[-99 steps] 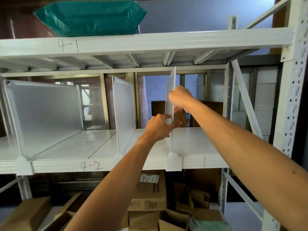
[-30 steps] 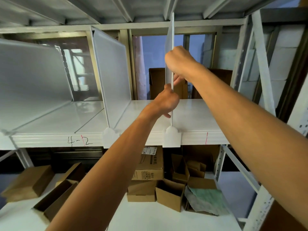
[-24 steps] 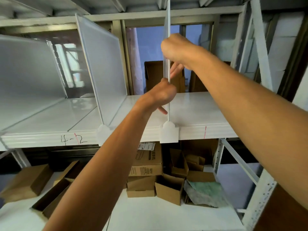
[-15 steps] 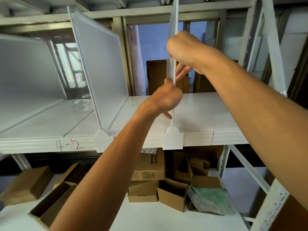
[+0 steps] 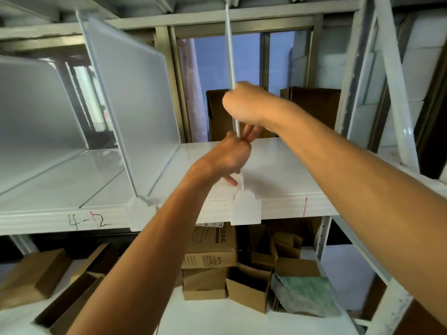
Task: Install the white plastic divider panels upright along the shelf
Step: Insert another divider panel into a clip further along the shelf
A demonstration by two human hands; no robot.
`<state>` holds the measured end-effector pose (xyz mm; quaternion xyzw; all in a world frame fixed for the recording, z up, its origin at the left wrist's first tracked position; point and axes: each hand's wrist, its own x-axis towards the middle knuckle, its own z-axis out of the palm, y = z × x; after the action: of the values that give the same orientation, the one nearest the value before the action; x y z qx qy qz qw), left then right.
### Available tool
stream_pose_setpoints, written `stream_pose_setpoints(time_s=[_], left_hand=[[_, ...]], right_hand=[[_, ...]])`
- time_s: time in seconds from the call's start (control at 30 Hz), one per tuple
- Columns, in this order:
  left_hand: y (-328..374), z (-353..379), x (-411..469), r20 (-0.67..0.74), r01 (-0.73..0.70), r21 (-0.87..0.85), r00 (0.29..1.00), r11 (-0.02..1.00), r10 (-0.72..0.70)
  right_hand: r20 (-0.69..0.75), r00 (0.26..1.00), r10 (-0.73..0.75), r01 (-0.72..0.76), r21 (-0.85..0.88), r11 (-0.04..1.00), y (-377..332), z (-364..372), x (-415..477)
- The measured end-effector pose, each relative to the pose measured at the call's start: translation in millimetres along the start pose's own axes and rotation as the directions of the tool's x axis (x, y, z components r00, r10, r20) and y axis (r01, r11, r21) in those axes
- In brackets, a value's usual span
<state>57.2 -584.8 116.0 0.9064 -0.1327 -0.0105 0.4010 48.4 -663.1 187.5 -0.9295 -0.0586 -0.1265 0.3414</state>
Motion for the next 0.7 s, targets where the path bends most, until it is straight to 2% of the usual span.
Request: stream_pose_setpoints(time_s=[0.07,0.17,0.33,0.47,0.6,0.7], left_hand=[[5.3,-2.3,-5.5,0.004,-0.023,0.023,1.0,0.999,0.023],[12.8,-6.8,-9.6,-0.043,-0.01,-0.056,0.999,0.998,0.007],[21.7,-8.0,-19.9,-0.025,0.003,-0.111,1.0,0.994,-0.006],[21.7,-6.2,-22.6,-0.055,0.002,-0.06,0.998,0.998,-0.005],[25.6,-7.5,-18.3,-0.003,0.056,-0.041,0.998,0.998,-0.056],[25.3,-5.6,-20.5,-0.037,0.007,-0.032,0.999,0.999,-0.008]], right_hand=[[-0.009,1.0,-0.005,0.005,-0.01,1.0,1.5,4.8,-2.9],[-0.035,0.999,0.0,0.0,0.013,1.0,-4.5,-3.3,-7.3],[-0.042,0.999,-0.002,0.002,-0.005,1.0,-12.3,-15.9,-18.1],[-0.086,0.996,0.014,-0.013,0.017,1.0,-10.1,-11.7,-19.3],[-0.101,0.995,0.019,-0.013,0.068,0.998,-9.7,-12.9,-23.3],[-0.11,0.993,0.03,-0.019,0.101,0.995,-10.1,-15.2,-25.9]])
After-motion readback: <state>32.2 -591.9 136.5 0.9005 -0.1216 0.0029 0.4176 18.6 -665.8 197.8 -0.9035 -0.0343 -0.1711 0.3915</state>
